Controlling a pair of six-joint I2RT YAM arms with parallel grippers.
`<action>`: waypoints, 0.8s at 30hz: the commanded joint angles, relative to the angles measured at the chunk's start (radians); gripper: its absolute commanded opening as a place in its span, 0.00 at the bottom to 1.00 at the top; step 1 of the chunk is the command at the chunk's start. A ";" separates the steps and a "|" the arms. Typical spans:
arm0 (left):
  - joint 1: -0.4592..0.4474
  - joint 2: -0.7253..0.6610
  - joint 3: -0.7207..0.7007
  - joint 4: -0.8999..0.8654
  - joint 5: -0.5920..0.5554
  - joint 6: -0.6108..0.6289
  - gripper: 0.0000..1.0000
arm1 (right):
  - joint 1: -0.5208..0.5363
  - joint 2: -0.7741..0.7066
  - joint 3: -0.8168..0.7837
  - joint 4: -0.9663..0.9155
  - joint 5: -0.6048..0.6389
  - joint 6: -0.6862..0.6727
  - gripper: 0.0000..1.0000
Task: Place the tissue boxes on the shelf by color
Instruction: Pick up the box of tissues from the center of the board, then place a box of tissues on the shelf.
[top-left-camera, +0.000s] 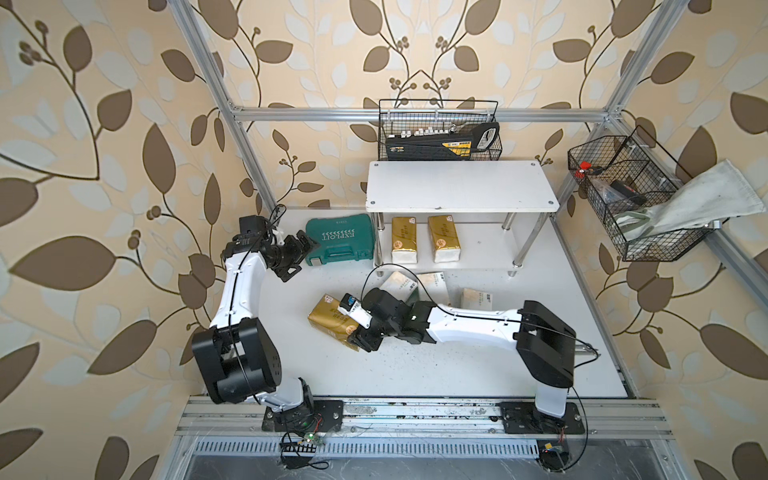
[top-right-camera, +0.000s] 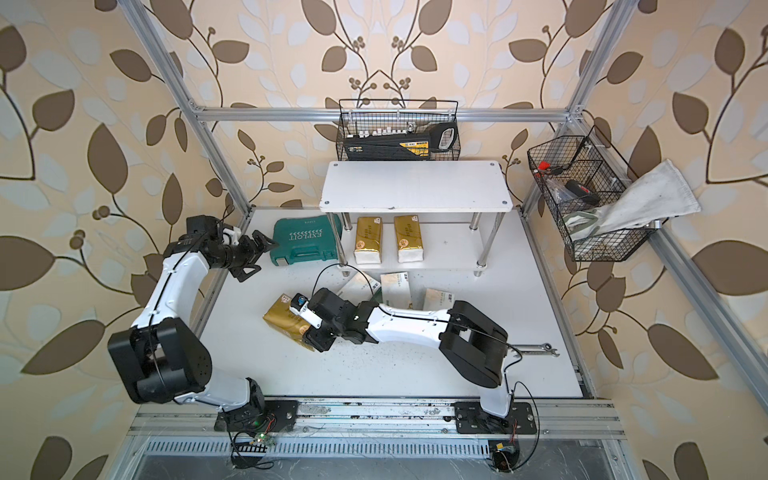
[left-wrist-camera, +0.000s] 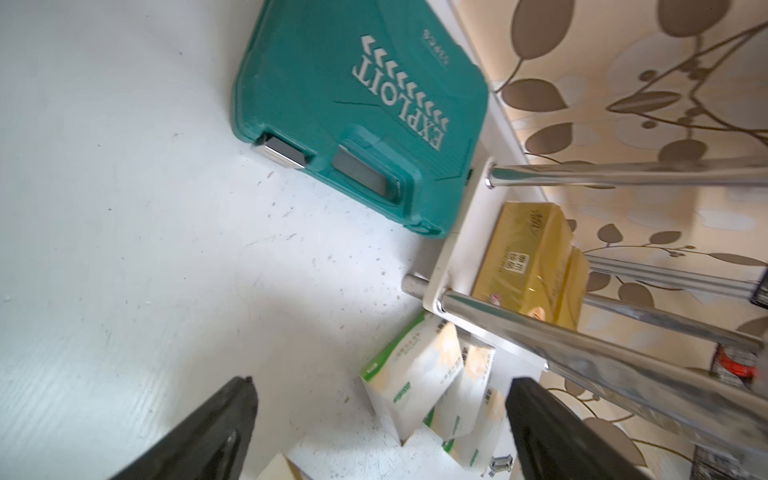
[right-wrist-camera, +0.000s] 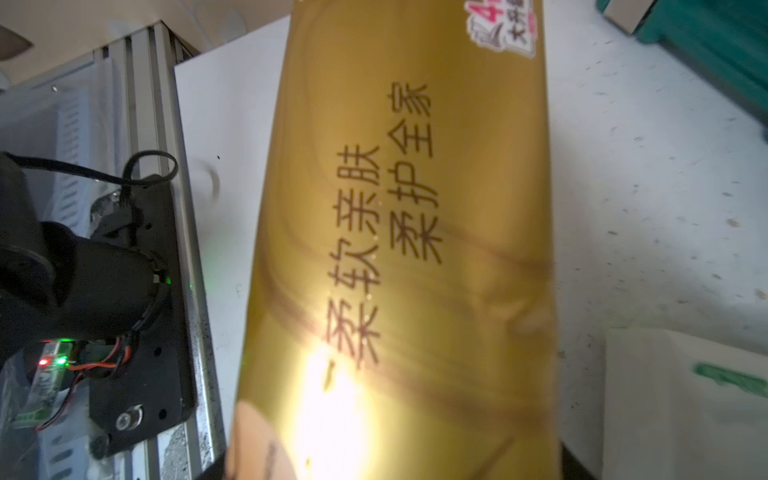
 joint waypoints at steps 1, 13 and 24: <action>-0.012 -0.116 -0.028 -0.051 0.064 -0.032 0.99 | 0.004 -0.115 -0.067 0.011 0.103 0.068 0.54; -0.397 -0.399 -0.145 0.008 -0.112 -0.202 0.99 | -0.056 -0.538 -0.316 -0.169 0.413 0.151 0.54; -0.970 -0.290 -0.173 0.171 -0.499 -0.314 0.99 | -0.401 -0.740 -0.473 -0.241 0.503 0.237 0.56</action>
